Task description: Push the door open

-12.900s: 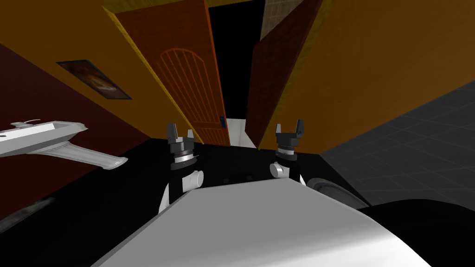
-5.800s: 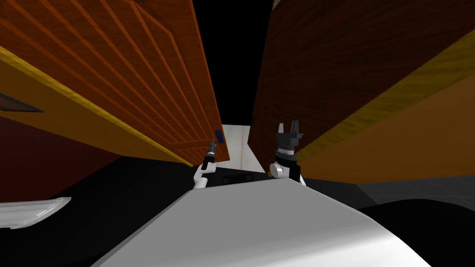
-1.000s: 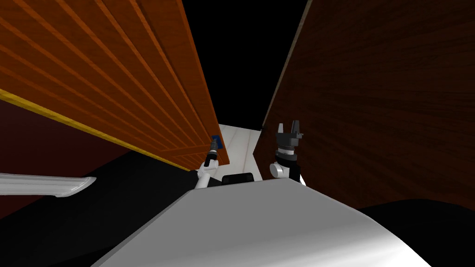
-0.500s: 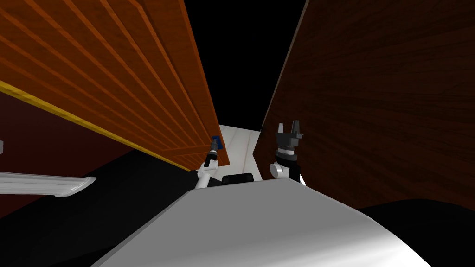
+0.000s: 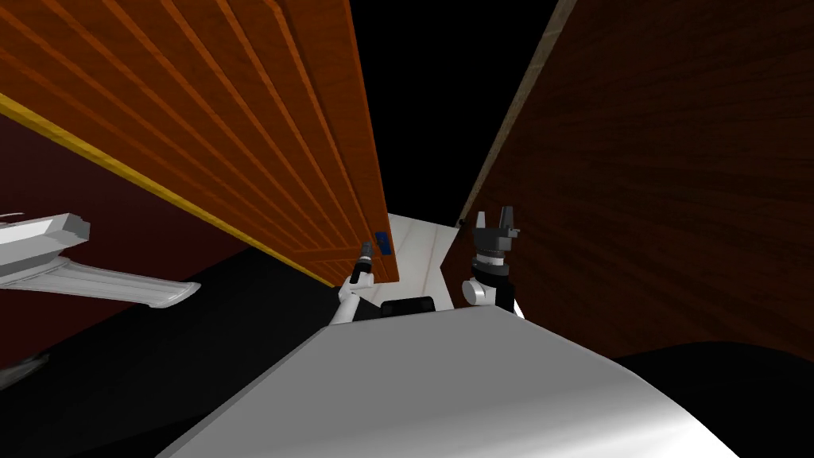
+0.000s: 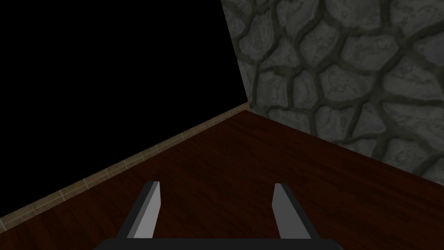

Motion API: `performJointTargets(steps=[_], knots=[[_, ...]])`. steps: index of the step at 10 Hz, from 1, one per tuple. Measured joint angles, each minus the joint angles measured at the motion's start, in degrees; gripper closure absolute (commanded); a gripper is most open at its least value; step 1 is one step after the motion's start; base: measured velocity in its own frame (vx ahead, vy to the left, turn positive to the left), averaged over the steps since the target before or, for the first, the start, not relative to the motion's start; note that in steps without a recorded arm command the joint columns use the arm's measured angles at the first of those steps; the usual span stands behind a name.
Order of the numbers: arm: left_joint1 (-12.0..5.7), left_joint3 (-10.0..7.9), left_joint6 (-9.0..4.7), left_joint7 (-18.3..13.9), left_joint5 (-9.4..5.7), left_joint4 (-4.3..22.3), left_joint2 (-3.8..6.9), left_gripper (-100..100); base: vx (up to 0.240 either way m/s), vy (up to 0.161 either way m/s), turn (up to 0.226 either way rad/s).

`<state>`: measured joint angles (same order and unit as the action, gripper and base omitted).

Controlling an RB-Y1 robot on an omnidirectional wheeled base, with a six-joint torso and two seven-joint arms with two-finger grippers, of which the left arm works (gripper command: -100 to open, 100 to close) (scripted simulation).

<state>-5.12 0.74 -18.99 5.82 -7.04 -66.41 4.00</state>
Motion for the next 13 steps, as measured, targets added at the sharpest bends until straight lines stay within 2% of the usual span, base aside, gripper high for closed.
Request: performJointTargets(steps=[4, 7, 8, 9, 13], knots=[[0.2, 0.85, 0.96, -0.32, -0.22, -1.04, -0.38, -100, -0.231, -0.059, 0.005], [0.32, 1.53, 1.88, -0.45, -0.42, -2.12, -1.89, -100, -0.204, -0.062, 0.007], [0.32, 1.56, 1.94, -0.45, -0.42, -2.12, -1.97, -100, 0.129, 0.002, -0.033], [0.2, 1.43, 1.82, -0.49, -0.44, -1.9, -1.48, -100, 0.174, 0.002, -0.021], [-0.08, 0.95, 1.22, -0.35, -0.39, -1.34, -0.98, -100, 0.203, -0.01, -0.018]])
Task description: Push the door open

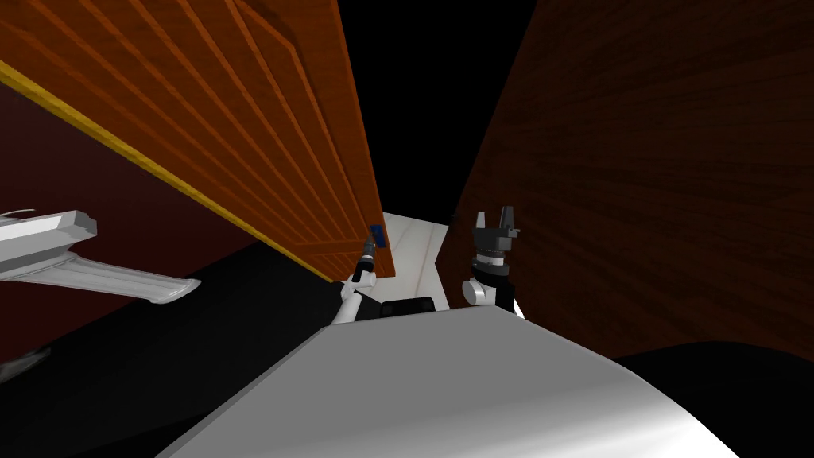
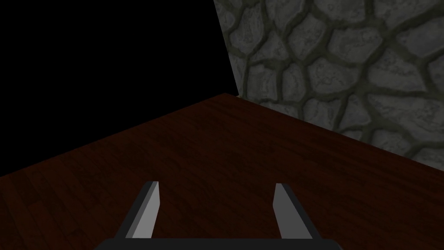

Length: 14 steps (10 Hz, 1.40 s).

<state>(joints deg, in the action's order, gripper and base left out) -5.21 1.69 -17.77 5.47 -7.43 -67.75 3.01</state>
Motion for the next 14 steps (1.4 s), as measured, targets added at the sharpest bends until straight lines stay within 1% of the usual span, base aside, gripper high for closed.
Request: performJointTargets(steps=[2, 3, 4, 9, 10, 11, 12, 13, 14], knots=[[-0.26, -0.28, -0.32, 0.01, 0.0, 0.4, -0.23, -100, 0.233, 0.002, -0.024], [-0.37, -0.42, -0.5, 0.01, -0.01, 0.6, -0.55, -100, 0.094, 0.003, -0.004], [-0.41, -0.44, -0.55, 0.01, -0.01, 0.61, -0.58, 100, -0.009, 0.0, 0.009], [-0.26, -0.42, -0.42, 0.05, 0.01, 0.72, -0.52, 100, -0.019, 0.0, -0.001], [-0.23, -0.42, -0.4, 0.05, 0.01, 0.74, -0.53, 100, 0.097, 0.03, 0.147], [-0.25, 0.01, -0.27, 0.55, -0.55, 1.16, -0.17, 100, 0.126, 0.067, 0.168], [-0.59, 0.34, -0.53, 1.07, -1.02, 2.04, 0.16, 100, 0.138, 0.088, 0.084], [-0.37, 0.37, -0.26, 1.66, -1.45, 1.6, 0.46, 100, 0.146, 0.079, 0.186], [-0.57, 0.05, -0.51, 2.17, -1.98, 1.53, 1.17, -100, -0.034, 0.019, 0.041]])
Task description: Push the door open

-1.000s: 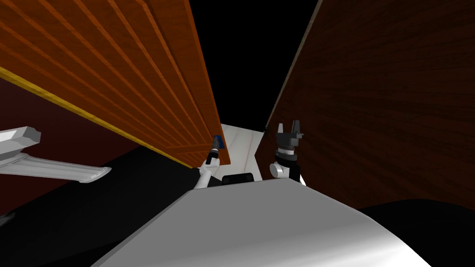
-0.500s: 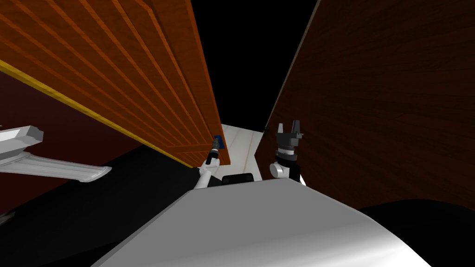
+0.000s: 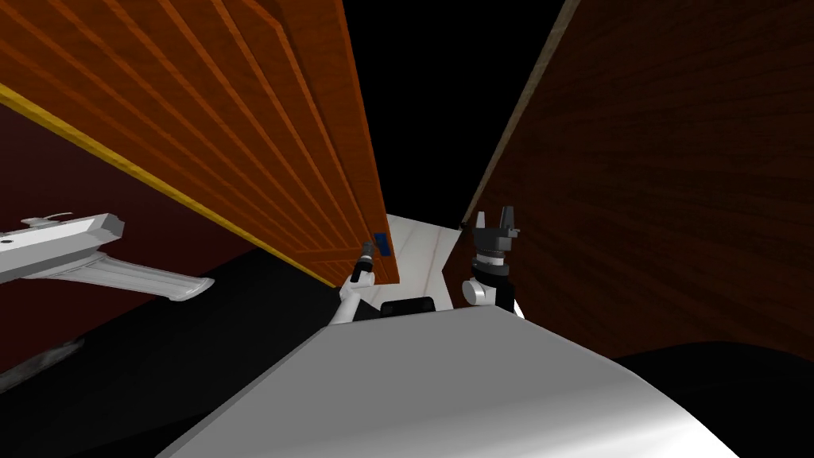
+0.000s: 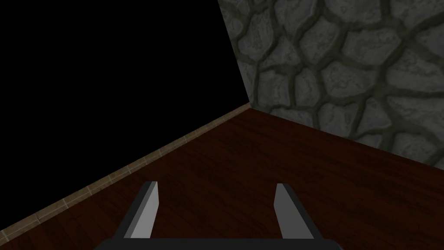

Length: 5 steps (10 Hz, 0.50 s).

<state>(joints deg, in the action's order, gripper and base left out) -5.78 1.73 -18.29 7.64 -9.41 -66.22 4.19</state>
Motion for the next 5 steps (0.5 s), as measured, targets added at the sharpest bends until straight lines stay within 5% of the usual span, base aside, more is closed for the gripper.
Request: performJointTargets(steps=[5], knots=[[0.23, 1.15, 0.7, -0.28, -0.25, -1.08, -0.32, -100, -0.218, -0.041, -0.012]])
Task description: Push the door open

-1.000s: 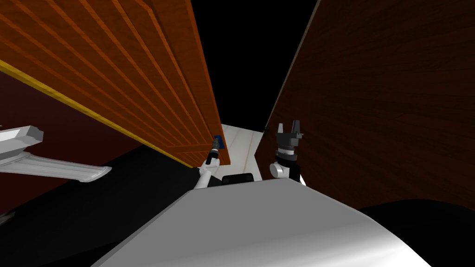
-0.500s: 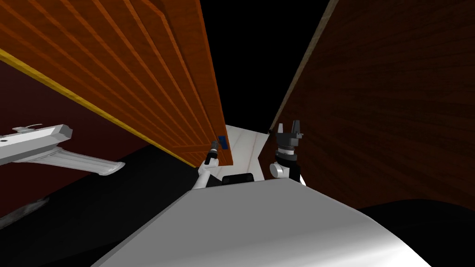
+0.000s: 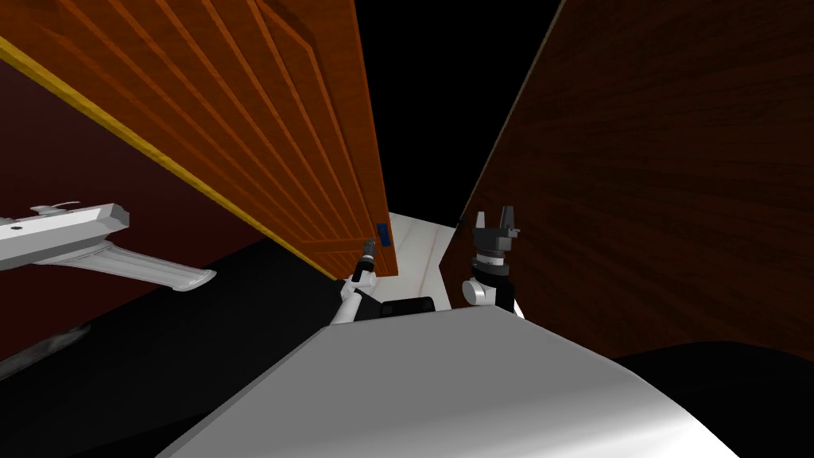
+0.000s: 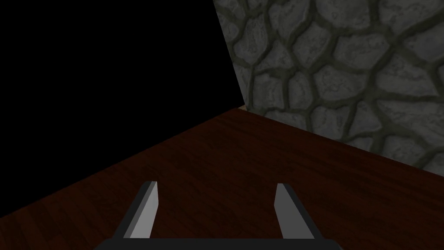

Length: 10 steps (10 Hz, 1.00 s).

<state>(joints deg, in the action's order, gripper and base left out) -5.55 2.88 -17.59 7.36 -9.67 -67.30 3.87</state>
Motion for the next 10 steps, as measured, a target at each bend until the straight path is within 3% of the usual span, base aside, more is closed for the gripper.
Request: performJointTargets(steps=[2, 4, 10], knots=[[0.41, 0.71, 0.18, -0.23, -0.13, -0.67, -0.58, -100, -0.233, -0.032, -0.004], [0.61, 1.06, 0.41, -0.37, -0.21, -1.08, -0.97, -100, -0.007, -0.009, -0.016], [0.07, 0.28, -0.6, -0.21, -0.11, -0.05, -0.48, -100, 0.224, -0.027, -0.023]])
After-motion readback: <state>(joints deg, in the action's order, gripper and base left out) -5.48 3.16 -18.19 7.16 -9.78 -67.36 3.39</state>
